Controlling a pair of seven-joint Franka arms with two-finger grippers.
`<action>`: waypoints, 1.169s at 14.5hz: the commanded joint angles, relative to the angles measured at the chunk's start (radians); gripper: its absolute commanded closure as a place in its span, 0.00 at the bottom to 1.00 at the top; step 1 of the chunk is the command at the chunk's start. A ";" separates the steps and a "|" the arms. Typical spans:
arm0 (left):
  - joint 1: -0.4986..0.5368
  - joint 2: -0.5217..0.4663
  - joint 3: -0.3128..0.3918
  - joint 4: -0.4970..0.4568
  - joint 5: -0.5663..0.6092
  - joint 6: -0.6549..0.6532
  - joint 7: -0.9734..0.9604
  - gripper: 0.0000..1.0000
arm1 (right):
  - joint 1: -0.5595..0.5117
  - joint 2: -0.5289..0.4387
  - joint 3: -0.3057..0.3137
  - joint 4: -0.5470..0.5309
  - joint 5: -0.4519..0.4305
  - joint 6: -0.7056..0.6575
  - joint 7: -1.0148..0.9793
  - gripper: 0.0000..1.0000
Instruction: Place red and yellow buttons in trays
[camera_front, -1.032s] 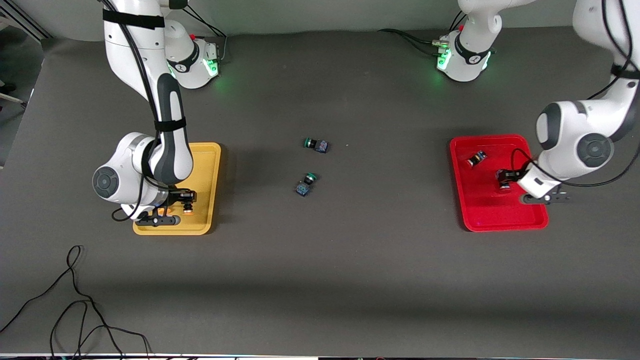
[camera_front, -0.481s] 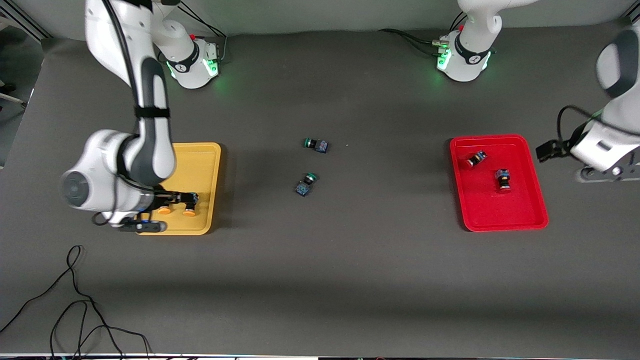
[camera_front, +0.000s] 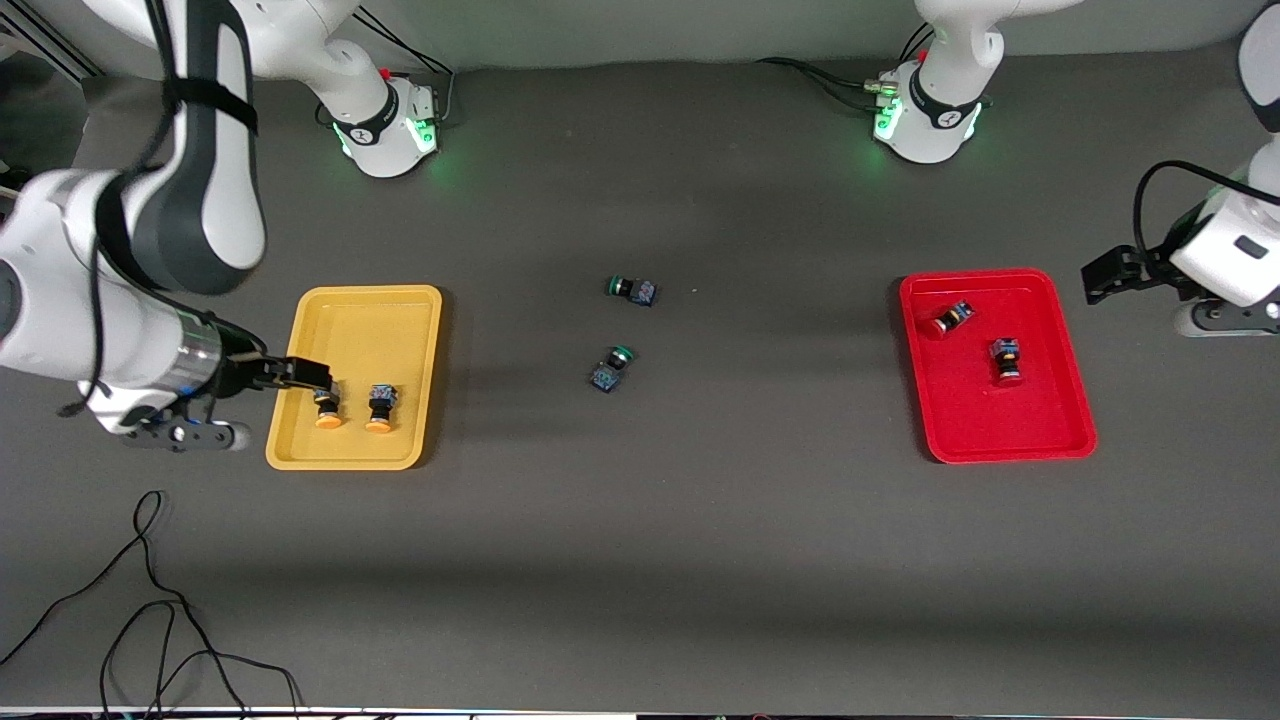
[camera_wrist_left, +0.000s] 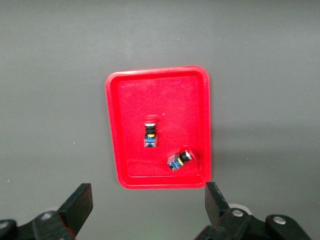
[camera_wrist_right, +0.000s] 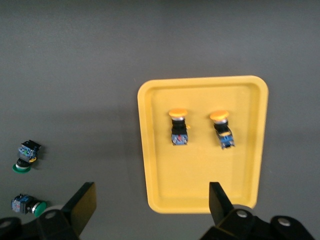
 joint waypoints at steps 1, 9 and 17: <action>-0.062 0.004 0.063 0.029 -0.009 -0.032 -0.008 0.00 | 0.014 -0.079 0.000 0.014 -0.073 -0.048 0.071 0.00; -0.067 -0.039 0.063 0.063 -0.007 -0.118 -0.008 0.00 | -0.442 -0.274 0.458 0.006 -0.264 -0.039 0.135 0.00; -0.070 -0.038 0.063 0.064 -0.007 -0.146 -0.003 0.00 | -0.930 -0.323 0.882 -0.018 -0.283 -0.026 0.128 0.00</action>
